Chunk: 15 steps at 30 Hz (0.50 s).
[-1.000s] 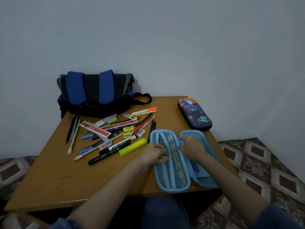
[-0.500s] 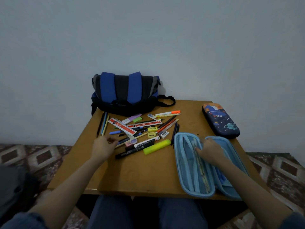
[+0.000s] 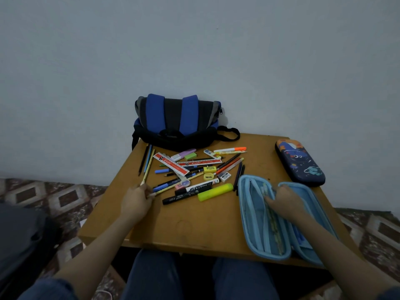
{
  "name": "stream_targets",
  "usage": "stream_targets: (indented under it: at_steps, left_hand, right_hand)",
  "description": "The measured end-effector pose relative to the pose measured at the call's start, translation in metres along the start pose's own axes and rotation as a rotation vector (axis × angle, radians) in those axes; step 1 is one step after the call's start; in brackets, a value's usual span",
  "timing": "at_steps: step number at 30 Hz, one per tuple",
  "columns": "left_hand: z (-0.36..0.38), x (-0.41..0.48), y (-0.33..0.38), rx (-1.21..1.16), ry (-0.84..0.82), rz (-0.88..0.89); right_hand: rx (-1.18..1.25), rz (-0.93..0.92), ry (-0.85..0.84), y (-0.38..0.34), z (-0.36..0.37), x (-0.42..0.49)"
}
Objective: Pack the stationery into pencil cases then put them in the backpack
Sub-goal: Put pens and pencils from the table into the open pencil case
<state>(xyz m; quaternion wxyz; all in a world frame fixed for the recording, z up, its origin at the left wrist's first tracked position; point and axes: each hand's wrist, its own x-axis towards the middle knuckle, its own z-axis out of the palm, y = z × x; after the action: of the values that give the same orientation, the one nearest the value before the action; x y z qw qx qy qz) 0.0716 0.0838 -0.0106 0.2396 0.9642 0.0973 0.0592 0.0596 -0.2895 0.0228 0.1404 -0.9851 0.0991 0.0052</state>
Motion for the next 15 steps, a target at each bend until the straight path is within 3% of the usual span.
stream_targets:
  at_steps: [5, 10, 15]
  left_hand:
    - [0.000, -0.001, -0.003, -0.026, 0.011, 0.042]
    - [-0.009, -0.001, -0.005, -0.244, 0.049, 0.069]
    - [-0.029, -0.004, 0.015, -0.520, 0.219, 0.117]
  right_hand:
    - [-0.013, 0.008, 0.013, 0.000, 0.001, 0.000]
    - [-0.018, -0.003, 0.006, 0.001, 0.001, 0.001]
    - [0.002, -0.005, 0.019, 0.001, 0.001, 0.001]
